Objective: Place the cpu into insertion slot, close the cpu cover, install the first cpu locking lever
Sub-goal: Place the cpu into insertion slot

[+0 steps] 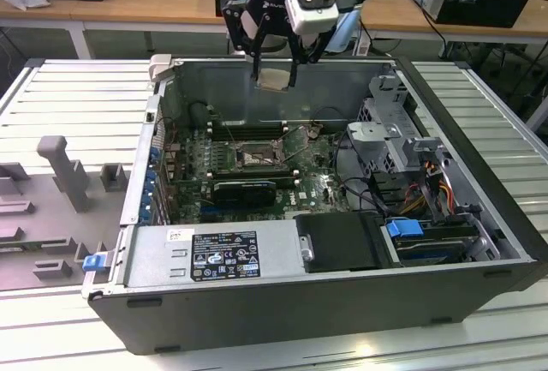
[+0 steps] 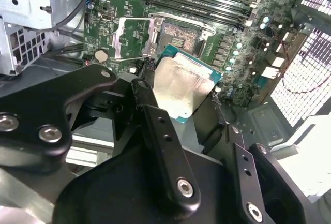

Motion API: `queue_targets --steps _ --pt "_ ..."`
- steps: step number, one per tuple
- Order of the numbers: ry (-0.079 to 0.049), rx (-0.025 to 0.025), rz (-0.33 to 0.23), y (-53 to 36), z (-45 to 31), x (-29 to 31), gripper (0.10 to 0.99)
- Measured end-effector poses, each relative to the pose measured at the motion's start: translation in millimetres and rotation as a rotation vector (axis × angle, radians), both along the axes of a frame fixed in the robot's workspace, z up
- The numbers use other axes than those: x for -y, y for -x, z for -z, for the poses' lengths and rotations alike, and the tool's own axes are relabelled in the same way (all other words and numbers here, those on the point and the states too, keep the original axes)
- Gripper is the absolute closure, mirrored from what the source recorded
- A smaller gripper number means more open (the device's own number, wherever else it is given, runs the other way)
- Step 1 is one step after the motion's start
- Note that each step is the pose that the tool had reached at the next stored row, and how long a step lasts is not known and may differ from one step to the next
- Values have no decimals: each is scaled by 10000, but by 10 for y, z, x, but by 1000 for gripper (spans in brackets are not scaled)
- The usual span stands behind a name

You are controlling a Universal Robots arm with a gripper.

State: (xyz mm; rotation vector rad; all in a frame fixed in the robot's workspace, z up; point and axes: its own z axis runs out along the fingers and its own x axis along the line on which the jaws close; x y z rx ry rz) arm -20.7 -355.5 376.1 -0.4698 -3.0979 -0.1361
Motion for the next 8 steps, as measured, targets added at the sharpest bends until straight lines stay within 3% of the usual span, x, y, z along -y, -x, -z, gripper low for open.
queue_targets --steps 8 --pt "9 -1 849 4 3 0 545"
